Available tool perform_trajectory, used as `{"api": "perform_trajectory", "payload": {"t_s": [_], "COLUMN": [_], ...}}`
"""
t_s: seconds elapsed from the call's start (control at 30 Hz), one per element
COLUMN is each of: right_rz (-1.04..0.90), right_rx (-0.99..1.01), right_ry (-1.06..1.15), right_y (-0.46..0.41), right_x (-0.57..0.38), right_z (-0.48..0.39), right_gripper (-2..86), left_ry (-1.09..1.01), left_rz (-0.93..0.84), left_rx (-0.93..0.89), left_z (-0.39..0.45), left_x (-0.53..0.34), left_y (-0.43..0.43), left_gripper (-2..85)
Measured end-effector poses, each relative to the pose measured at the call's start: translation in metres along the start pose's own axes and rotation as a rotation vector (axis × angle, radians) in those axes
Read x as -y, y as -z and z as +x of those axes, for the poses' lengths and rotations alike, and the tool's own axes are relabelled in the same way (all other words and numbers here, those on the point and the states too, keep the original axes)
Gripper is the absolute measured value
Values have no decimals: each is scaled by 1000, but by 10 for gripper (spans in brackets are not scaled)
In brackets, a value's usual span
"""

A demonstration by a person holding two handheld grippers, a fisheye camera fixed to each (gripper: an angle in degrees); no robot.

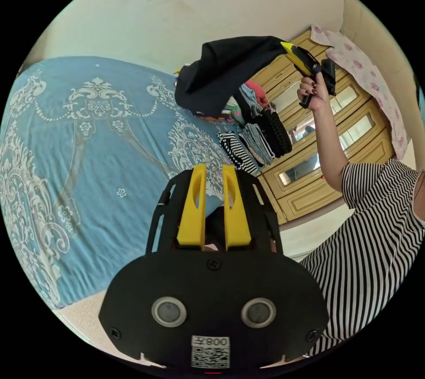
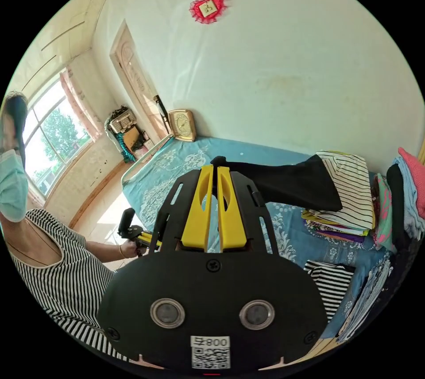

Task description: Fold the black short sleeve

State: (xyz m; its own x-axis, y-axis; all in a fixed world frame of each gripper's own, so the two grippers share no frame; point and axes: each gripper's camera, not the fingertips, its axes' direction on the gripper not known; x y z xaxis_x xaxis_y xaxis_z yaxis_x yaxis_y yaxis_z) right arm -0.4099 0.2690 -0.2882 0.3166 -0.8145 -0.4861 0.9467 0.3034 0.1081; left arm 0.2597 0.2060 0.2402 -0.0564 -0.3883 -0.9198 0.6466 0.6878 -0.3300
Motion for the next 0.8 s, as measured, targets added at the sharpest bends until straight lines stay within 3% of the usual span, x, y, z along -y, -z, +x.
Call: {"api": "perform_trajectory", "payload": {"t_s": [0.17, 0.33, 0.6, 0.8], "right_rz": [-59, -102, -75, -7], "right_rx": [139, 223, 256, 114], "right_ry": [38, 48, 5, -159], "right_y": [4, 5, 40, 83], "right_x": [-16, -38, -76, -125], "right_z": [-56, -90, -111, -74], "right_gripper": [8, 8, 8, 13], "left_ry": [-27, -42, -159, -285], "left_rz": [159, 214, 187, 230], "left_rx": [27, 63, -129, -157], "left_z": [32, 60, 113, 173], "left_x": [-1, -10, -1, 19], "left_y": [73, 110, 128, 170], "left_gripper": [135, 139, 30, 10]}}
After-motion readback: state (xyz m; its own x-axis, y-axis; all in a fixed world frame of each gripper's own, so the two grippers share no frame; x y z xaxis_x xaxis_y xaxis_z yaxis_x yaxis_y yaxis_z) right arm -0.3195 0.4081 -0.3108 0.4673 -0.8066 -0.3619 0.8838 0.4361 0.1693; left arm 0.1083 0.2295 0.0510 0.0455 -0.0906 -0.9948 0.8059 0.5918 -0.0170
